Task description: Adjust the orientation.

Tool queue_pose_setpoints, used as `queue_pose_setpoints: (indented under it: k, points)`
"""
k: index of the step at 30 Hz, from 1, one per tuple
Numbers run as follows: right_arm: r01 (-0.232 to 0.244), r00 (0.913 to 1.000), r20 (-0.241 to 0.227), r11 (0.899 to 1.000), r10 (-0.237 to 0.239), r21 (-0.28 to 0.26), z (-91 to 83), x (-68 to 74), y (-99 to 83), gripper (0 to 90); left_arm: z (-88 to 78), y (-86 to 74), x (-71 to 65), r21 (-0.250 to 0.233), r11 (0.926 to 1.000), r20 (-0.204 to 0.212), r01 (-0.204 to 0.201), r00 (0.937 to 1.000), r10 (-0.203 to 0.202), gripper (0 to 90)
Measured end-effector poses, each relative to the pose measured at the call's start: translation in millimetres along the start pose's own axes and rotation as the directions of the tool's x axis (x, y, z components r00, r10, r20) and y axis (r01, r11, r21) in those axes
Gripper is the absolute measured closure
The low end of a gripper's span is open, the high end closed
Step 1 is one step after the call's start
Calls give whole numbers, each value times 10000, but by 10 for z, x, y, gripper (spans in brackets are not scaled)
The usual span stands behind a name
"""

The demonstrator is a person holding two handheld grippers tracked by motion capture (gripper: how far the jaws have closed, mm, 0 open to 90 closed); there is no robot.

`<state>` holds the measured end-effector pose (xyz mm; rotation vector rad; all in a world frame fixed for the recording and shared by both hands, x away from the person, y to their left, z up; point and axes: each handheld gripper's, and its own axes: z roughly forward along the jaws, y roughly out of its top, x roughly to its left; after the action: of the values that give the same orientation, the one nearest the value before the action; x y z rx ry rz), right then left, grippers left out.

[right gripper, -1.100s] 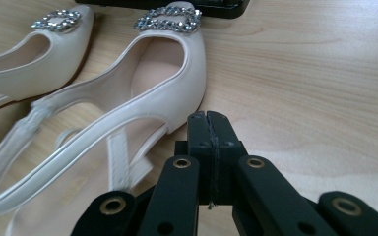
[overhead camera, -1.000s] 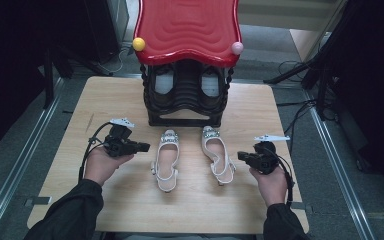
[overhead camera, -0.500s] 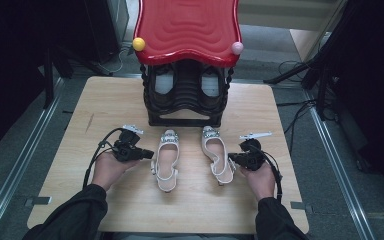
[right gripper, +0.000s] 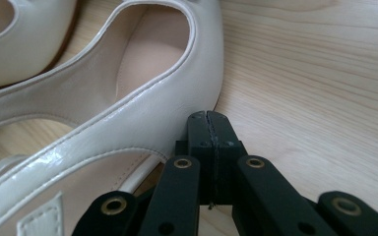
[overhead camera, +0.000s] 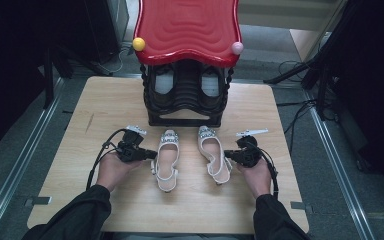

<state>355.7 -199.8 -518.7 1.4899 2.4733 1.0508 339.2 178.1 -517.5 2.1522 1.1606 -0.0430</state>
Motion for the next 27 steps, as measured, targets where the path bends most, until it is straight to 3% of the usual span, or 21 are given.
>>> queue_pose_setpoints:
  k: [4,8,16,21,27]
  points:
    - [421,9991,70,9989,-422,205,51,97,22,900,-25,-3,4,7,10000,-69,24,10000,-24,876]
    - [472,9989,-7,9987,-472,176,74,111,30,900,-58,-15,42,-42,9997,-55,247,9997,-247,876]
    - [324,9993,158,9994,-326,105,156,71,103,900,3,-40,1,169,9998,-131,116,9998,-114,876]
    - [514,9984,225,9986,-517,124,199,100,145,900,-3,-68,16,212,9996,-121,187,9998,-184,871]
    - [703,9975,-22,9973,-703,197,254,171,190,900,32,-86,-14,220,9996,-118,172,9998,-169,865]
